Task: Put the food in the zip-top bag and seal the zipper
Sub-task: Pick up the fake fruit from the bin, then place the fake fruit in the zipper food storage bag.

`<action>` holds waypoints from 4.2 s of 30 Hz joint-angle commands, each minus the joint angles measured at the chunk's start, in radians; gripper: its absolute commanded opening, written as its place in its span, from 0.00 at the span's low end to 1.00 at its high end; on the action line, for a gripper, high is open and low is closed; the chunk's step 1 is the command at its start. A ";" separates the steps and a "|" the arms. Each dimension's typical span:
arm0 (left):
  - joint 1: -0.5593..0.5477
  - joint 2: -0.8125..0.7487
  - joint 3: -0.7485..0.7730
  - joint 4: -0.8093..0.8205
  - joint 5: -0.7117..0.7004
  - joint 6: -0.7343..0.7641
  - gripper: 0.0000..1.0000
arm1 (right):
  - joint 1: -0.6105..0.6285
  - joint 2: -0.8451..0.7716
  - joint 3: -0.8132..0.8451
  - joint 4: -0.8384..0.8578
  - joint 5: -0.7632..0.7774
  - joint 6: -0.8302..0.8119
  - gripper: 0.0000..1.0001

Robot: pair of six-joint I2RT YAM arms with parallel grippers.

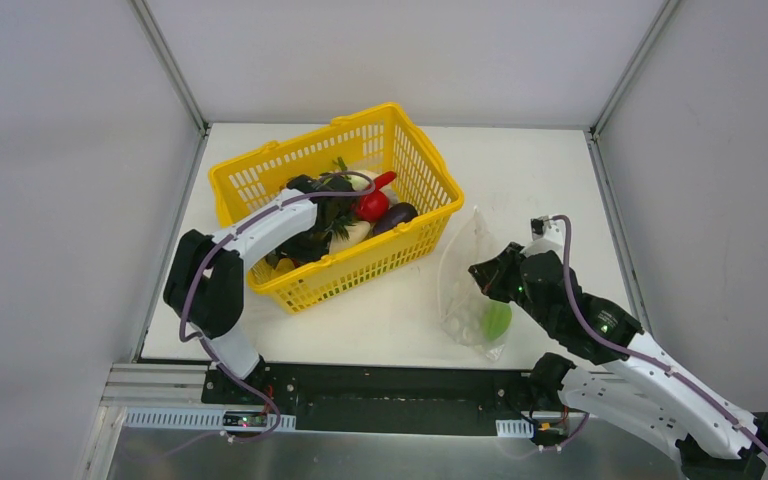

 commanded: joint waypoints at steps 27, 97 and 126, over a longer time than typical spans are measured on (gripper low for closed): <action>0.008 -0.051 -0.096 -0.032 -0.037 -0.055 0.41 | 0.001 -0.009 0.013 0.025 0.000 0.002 0.00; -0.298 -0.585 -0.229 1.268 0.732 -0.426 0.14 | 0.002 0.001 0.017 0.103 -0.125 -0.001 0.00; -0.429 -0.340 -0.140 1.231 0.648 -0.401 0.17 | 0.001 -0.113 -0.009 0.134 -0.037 0.029 0.00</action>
